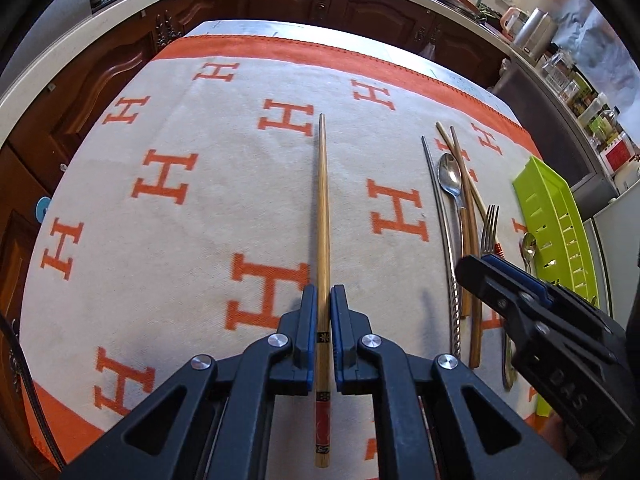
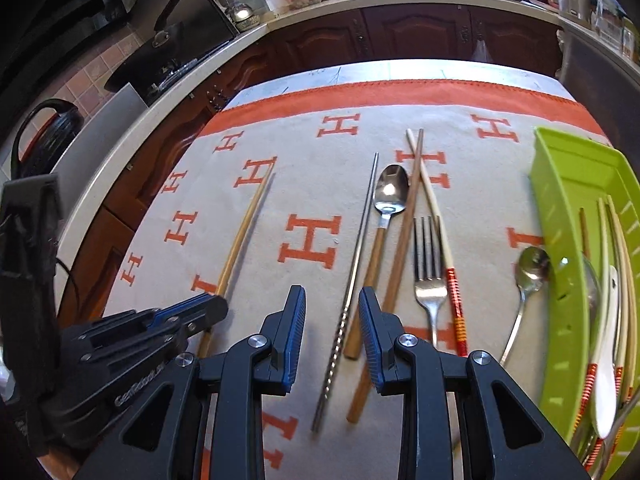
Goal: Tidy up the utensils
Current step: 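Grasp the thin metal chopstick with the right tool while the left tool holds its chopstick, then carry the wooden and metal chopsticks into the green tray with both tools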
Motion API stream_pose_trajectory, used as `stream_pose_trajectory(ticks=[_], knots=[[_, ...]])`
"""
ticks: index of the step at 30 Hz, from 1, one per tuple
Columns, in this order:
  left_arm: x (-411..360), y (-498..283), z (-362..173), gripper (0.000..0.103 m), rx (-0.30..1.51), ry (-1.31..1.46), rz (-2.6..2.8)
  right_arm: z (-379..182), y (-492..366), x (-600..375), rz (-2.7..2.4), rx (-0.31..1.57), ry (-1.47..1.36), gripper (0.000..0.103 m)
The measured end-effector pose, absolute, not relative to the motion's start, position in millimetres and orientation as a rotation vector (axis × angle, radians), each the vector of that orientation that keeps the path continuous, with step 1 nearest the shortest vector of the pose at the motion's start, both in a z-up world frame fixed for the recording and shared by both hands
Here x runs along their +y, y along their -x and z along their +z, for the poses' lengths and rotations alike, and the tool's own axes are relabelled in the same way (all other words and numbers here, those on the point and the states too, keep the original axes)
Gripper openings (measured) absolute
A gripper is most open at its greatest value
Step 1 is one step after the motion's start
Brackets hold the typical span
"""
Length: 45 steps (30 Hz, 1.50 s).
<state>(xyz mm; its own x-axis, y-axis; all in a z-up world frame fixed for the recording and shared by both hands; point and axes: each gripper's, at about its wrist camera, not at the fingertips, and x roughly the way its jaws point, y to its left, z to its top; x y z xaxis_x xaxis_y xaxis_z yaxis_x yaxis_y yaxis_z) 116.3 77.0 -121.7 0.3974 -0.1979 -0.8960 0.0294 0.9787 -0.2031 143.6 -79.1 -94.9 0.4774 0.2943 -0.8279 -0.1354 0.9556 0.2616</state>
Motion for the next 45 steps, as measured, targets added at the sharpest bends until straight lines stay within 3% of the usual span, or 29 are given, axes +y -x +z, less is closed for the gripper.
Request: stream_pose_trajectory(ticks=[19, 20, 22, 45], knots=[[99, -120, -132, 0.005, 1.172, 0.218, -0.178, -119, -181, -30, 0.091, 1.117, 0.08, 0.027], [98, -120, -132, 0.005, 1.172, 0.214, -0.178, -119, -180, -30, 0.088, 1.113, 0.085, 0.027], [98, -120, -132, 0.005, 1.173, 0.212, -0.178, -119, -179, -28, 0.09, 1.104, 0.087, 0.007], [79, -103, -117, 0.004, 1.169, 0.251, -0.172, -56, -105, -123, 0.202, 1.038, -0.259, 0.005]])
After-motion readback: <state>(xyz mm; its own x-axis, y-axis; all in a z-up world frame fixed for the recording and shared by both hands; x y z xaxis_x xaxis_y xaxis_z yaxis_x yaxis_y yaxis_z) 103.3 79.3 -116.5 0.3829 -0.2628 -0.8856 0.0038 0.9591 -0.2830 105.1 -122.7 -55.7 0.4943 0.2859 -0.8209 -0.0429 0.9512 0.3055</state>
